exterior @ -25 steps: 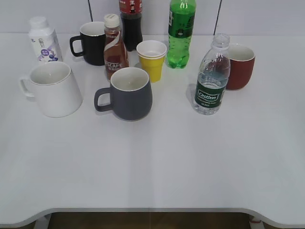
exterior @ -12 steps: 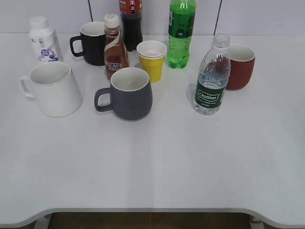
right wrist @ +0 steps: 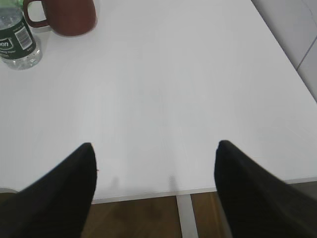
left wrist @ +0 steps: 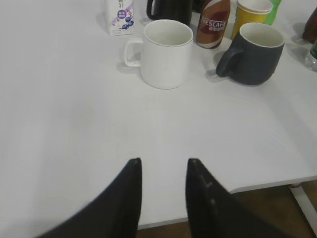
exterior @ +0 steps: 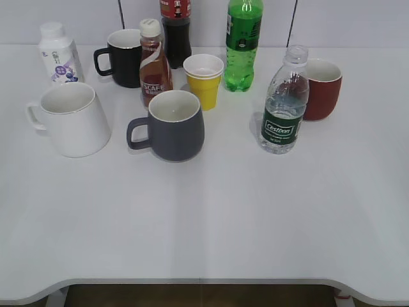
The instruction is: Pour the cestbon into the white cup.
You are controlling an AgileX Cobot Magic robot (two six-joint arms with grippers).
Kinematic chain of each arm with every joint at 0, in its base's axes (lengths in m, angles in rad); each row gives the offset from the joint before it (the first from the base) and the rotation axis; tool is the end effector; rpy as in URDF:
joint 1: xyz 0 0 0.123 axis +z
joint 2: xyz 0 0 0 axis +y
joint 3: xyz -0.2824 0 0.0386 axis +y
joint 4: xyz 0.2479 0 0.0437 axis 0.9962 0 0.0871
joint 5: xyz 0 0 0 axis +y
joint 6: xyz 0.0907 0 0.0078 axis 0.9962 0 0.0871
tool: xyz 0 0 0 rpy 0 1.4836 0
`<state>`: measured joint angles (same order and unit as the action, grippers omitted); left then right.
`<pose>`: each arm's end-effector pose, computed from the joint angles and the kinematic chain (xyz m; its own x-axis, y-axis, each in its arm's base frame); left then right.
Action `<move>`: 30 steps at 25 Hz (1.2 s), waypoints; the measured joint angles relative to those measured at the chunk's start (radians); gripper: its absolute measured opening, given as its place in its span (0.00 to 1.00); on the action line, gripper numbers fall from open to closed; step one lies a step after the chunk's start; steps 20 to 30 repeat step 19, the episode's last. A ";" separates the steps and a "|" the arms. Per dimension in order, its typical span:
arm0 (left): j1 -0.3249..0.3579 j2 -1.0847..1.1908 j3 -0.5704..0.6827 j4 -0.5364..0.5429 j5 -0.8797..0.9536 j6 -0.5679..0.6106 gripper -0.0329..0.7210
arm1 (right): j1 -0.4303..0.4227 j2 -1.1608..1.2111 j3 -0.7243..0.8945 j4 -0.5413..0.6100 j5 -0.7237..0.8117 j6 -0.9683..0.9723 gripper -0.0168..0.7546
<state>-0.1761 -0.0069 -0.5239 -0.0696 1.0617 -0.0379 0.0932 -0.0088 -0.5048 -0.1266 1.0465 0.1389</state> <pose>-0.0098 -0.0039 0.2838 -0.4371 0.0050 -0.8994 0.1980 0.9760 -0.0908 -0.0056 -0.0105 0.2801 -0.4244 0.0354 -0.9048 0.0379 0.9991 0.0213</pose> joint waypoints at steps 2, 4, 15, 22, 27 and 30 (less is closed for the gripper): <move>0.000 0.000 0.000 0.000 0.000 0.000 0.35 | 0.000 0.000 0.000 0.000 -0.001 0.000 0.74; 0.000 0.000 0.000 0.000 0.000 0.000 0.35 | 0.000 0.000 0.000 0.000 -0.001 0.000 0.74; 0.001 0.000 0.000 0.000 0.000 0.000 0.35 | 0.000 0.000 0.000 0.000 -0.002 -0.001 0.74; 0.001 0.000 0.000 0.000 0.000 0.000 0.35 | 0.000 0.000 0.000 0.000 -0.003 -0.001 0.74; 0.001 0.000 0.000 0.000 0.000 0.000 0.35 | 0.000 0.000 0.000 0.000 -0.003 -0.001 0.74; 0.001 0.000 0.000 0.000 0.000 0.000 0.35 | 0.000 0.000 0.000 0.000 -0.003 -0.001 0.74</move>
